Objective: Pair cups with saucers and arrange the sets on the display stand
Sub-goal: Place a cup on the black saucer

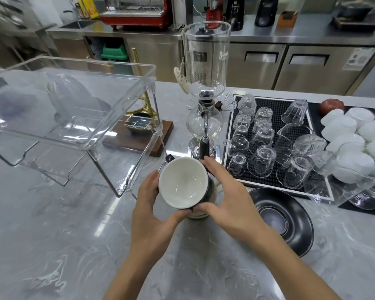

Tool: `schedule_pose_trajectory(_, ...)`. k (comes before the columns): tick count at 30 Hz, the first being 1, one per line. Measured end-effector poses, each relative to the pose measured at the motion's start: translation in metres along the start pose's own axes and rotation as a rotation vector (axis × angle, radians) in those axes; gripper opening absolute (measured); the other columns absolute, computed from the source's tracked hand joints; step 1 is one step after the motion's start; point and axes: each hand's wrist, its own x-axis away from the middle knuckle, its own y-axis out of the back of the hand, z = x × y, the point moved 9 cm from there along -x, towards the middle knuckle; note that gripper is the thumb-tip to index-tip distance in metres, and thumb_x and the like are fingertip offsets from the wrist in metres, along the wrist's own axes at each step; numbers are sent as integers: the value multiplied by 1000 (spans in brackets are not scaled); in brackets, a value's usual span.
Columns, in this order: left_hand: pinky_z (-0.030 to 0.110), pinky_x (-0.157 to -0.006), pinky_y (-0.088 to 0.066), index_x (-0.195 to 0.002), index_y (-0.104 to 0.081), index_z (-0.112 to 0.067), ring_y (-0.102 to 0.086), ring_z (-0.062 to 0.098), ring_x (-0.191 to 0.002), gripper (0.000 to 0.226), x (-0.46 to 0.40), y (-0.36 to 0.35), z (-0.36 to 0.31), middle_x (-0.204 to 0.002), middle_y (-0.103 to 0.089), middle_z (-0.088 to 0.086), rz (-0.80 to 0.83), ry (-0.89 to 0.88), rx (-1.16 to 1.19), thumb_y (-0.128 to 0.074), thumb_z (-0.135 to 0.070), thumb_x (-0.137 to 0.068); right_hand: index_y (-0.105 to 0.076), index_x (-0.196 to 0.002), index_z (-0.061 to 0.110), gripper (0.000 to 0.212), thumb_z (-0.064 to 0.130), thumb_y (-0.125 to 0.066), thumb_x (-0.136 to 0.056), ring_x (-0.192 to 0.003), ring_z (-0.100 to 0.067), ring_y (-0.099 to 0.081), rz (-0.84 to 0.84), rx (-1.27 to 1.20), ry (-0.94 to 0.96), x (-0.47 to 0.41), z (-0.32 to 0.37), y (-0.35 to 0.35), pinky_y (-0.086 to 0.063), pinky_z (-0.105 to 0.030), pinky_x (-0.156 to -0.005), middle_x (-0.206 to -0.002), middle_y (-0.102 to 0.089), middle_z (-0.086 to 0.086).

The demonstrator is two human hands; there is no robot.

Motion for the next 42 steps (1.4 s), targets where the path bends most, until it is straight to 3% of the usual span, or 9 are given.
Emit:
schedule_pose_trajectory(5, 9, -105, -39, -144, -48, -18, -45, -10, -132, 100, -3, -1, -26, -135, -40, -47, 11, -74, 24, -85, -47, -56, -35, -145, 41, 98, 20, -89, -66, -137, 10, -33, -75, -79, 9, 7, 7, 18, -27, -16, -111, -147, -41, 29)
schedule_pose_trajectory(8, 15, -108, -41, -143, -47, -13, -48, -4, -133, 102, -7, -11, -45, -134, -46, -41, 47, -136, 41, -97, -32, -56, -37, -134, 51, 98, 14, -91, -62, -133, 13, -38, -144, -128, 31, 13, 7, 40, -30, -14, -110, -139, -43, 36)
schedule_pose_trajectory(12, 21, -105, -47, -138, -46, -31, -52, 4, -131, 94, -13, -33, -66, -132, -53, -30, 111, -186, 74, -95, -9, -61, -40, -145, 32, 100, 13, -91, -61, -130, 16, -40, -199, -119, 46, 22, 5, 69, -34, -15, -110, -140, -47, 28)
schedule_pose_trajectory(15, 18, -100, -49, -129, -45, -47, -53, 1, -129, 92, -14, -50, -78, -129, -54, -32, 150, -202, 114, -94, -9, -62, -39, -139, 40, 98, 9, -90, -61, -124, 22, -42, -242, -116, 33, 34, 0, 90, -35, -6, -104, -131, -45, 40)
schedule_pose_trajectory(20, 16, -95, -52, -131, -47, -37, -53, -2, -127, 86, -10, -82, -85, -134, -56, -19, 247, -194, 130, -91, -4, -65, -41, -143, 33, 99, 1, -88, -63, -126, 15, -45, -291, -106, -21, 53, -21, 115, -39, -18, -106, -134, -49, 33)
schedule_pose_trajectory(22, 15, -94, -52, -129, -48, -36, -54, -4, -125, 85, -7, -95, -86, -134, -57, -16, 278, -193, 131, -90, 1, -65, -42, -142, 33, 98, -2, -87, -63, -125, 15, -47, -304, -120, -40, 62, -30, 121, -41, -12, -101, -132, -51, 34)
schedule_pose_trajectory(28, 16, -94, -52, -124, -45, -55, -53, -3, -127, 80, 6, -128, -82, -130, -57, -28, 365, -194, 115, -86, -12, -70, -43, -137, 38, 96, -7, -85, -65, -124, 16, -47, -339, -164, -120, 87, -63, 131, -40, -6, -100, -130, -50, 37)
schedule_pose_trajectory(38, 12, -94, -50, -125, -45, -46, -49, -12, -126, 82, 25, -163, -65, -125, -52, -45, 521, -158, 79, -79, 9, -75, -38, -125, 55, 100, -7, -85, -63, -123, 18, -45, -352, -153, -261, 114, -111, 123, -38, -4, -99, -132, -48, 35)
schedule_pose_trajectory(42, 10, -95, -48, -128, -46, -40, -49, -13, -124, 80, 30, -169, -54, -124, -52, -45, 549, -127, 80, -77, 12, -75, -41, -120, 60, 98, -7, -84, -63, -118, 19, -50, -334, -141, -305, 119, -120, 117, -40, -7, -97, -118, -56, 46)
